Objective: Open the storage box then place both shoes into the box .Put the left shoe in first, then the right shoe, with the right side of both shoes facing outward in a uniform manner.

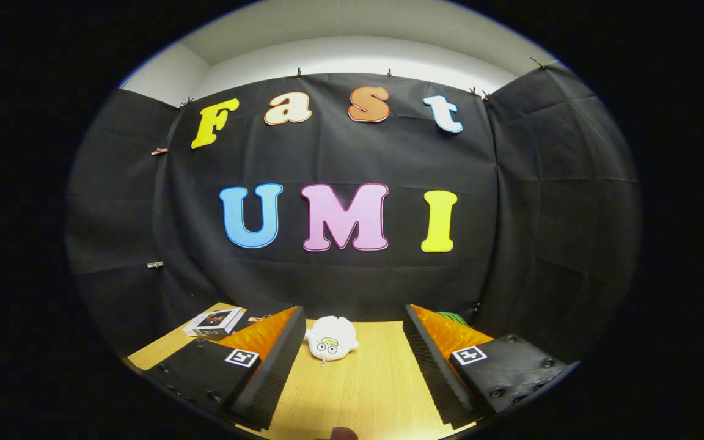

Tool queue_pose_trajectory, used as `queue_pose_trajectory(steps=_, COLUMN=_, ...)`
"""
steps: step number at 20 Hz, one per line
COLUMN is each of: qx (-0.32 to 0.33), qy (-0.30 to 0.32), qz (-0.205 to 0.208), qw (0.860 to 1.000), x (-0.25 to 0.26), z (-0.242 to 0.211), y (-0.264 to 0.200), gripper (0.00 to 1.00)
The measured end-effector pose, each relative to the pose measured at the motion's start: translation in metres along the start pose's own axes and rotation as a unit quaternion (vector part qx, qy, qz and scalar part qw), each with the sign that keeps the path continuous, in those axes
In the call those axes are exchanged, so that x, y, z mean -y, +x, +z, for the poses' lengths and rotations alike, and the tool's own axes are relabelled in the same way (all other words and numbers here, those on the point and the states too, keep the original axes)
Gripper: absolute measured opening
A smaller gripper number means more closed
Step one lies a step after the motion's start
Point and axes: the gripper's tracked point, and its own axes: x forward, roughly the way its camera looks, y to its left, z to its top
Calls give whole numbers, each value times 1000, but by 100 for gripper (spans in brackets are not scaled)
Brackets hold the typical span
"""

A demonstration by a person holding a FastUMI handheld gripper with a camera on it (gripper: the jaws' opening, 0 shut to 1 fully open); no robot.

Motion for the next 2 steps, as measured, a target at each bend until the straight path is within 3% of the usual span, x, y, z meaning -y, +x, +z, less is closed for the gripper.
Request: queue_pose_trajectory(steps=2, qx=2, qy=4, qz=3, qw=1000, x=2, z=0, y=0, gripper=98)
